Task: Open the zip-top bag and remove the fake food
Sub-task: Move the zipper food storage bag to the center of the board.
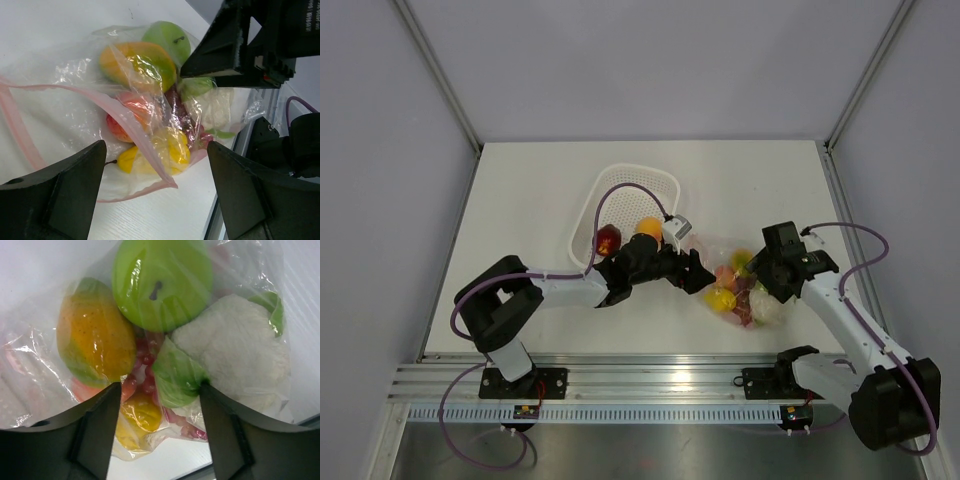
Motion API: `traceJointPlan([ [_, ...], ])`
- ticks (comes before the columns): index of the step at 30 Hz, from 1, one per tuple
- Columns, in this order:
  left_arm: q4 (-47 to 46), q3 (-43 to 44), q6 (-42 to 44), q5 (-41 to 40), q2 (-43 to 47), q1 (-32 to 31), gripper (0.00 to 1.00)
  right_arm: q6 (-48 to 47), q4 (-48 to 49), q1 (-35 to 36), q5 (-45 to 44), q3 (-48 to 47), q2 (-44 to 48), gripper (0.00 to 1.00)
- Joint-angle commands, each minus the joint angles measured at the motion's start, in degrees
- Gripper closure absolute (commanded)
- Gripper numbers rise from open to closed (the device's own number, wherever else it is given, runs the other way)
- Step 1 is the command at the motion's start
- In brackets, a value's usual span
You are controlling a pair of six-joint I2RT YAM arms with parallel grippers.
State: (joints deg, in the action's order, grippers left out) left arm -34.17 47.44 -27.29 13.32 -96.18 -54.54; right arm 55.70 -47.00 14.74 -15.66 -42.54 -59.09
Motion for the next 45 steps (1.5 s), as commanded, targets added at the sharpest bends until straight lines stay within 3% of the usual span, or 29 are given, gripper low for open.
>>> traceJointPlan([
  [1, -3.6, 1.9, 0.4, 1.0, -0.1, -0.3, 0.16, -3.5, 6.2, -0.2, -3.8, -0.8, -3.9, 0.32],
  [4, -3.5, 1.8, 0.5, 0.7, 0.0, -0.3, 0.16, -5.1, 8.6, -0.2, -5.2, -2.9, -6.2, 0.42],
  [15, -2.6, 1.5, 1.4, -0.1, 0.7, -0.3, 0.16, -13.7, 11.1, -0.2, -6.4, -17.7, -19.2, 0.47],
  [21, -0.6, 1.3, 2.8, -1.2, 2.9, -0.3, 0.16, -13.2, 12.2, -0.1, -10.3, -15.4, -15.4, 0.38],
  [23, 0.6, 1.2, 3.5, -2.2, 4.1, -0.3, 0.16, -15.0, 14.6, -0.2, -7.8, -13.3, -11.6, 0.36],
  [27, 3.8, 0.2, 4.6, -5.3, 8.9, -0.3, 0.16, -19.0, 22.7, -0.1, 2.8, -6.4, -3.7, 0.21],
  [31, 9.6, 0.7, 4.9, -12.8, 11.9, 0.0, 0.15, -21.4, 24.9, -0.1, 6.4, -3.5, 2.8, 0.11],
  [37, 15.1, -0.4, 2.4, -22.5, 16.5, 1.5, 0.15, -23.6, 26.5, 3.2, 9.1, -3.9, 1.1, 0.08],
  [45, 25.0, 0.5, 2.4, -34.2, 22.6, 2.2, 0.14, -26.5, 27.0, 16.3, -0.2, -8.0, -5.4, 0.12],
])
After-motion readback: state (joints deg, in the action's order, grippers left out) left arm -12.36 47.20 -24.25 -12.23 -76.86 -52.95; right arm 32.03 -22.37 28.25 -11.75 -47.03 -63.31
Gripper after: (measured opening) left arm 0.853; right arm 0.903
